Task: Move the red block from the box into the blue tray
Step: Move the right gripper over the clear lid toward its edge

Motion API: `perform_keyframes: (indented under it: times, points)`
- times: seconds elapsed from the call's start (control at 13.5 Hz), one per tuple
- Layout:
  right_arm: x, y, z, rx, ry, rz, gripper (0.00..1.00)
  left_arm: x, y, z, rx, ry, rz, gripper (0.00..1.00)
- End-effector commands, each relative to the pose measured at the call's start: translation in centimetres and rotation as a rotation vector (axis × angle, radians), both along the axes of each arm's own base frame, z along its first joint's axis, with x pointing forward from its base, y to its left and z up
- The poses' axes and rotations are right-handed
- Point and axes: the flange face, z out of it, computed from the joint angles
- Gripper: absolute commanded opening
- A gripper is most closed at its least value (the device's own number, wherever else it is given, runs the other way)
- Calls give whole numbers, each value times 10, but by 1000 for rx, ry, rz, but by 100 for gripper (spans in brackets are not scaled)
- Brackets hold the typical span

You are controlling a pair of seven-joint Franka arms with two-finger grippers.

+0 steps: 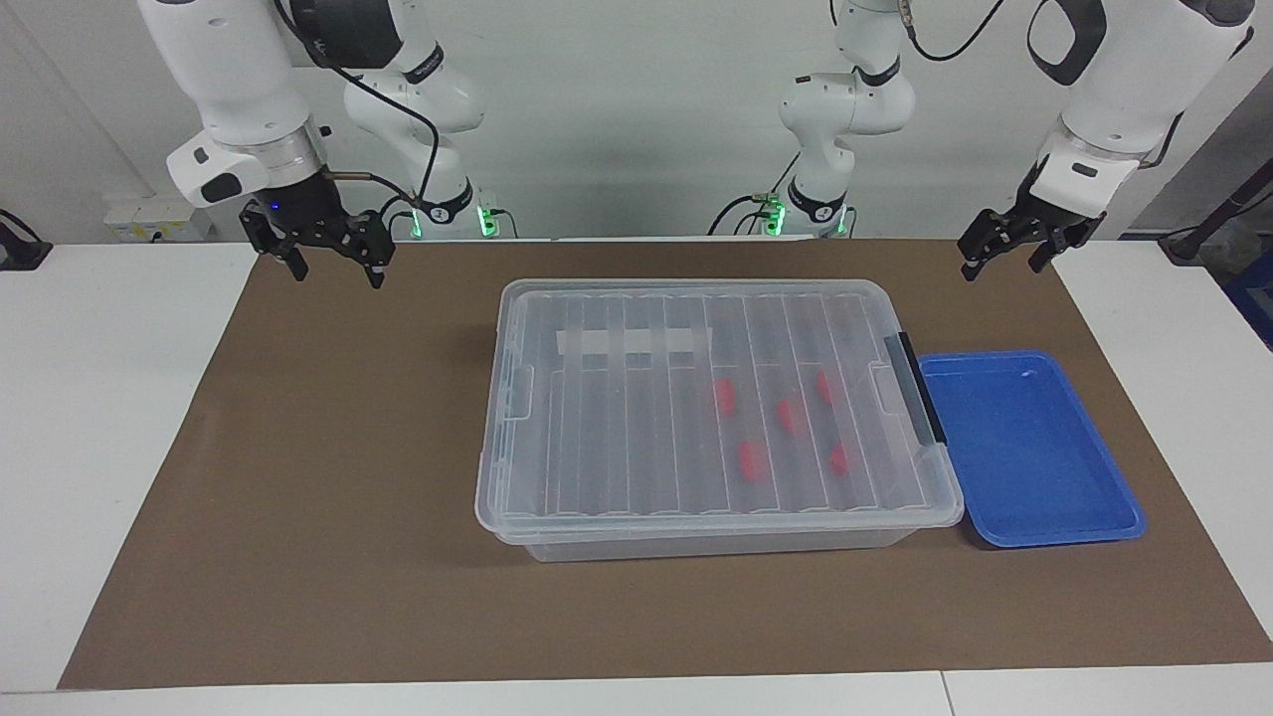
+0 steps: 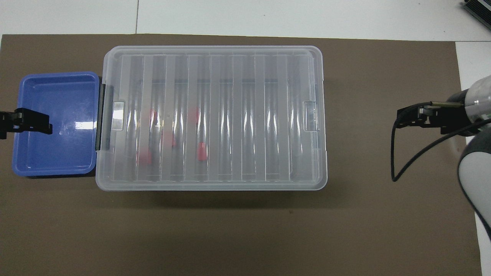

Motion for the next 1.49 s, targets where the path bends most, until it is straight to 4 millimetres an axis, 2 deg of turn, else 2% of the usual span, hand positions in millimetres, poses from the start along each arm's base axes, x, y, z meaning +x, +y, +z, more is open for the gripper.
perform_keyframes:
  times: [0.0,0.45,0.67,0.82,1.11,1.26,1.41]
  points:
    - [2,23,-19,10,-47,-35,100,-6,3,1,-17,-9,3,100]
    - [41,71,-76,38,-100,-5,100,-6,3,1,-17,-9,3,100]
    - [50,96,-99,48,-117,29,99,-6,3,1,-17,-9,3,100]
    - [49,120,-113,53,-112,64,99,-6,3,1,-17,-9,3,100]
    - [36,121,-139,41,-78,82,99,-6,3,1,-17,-9,3,100]
    - [28,119,-148,34,-61,93,99,-6,3,1,-17,-9,3,100]
    - [26,118,-147,31,-61,98,99,-6,3,1,-17,-9,3,100]
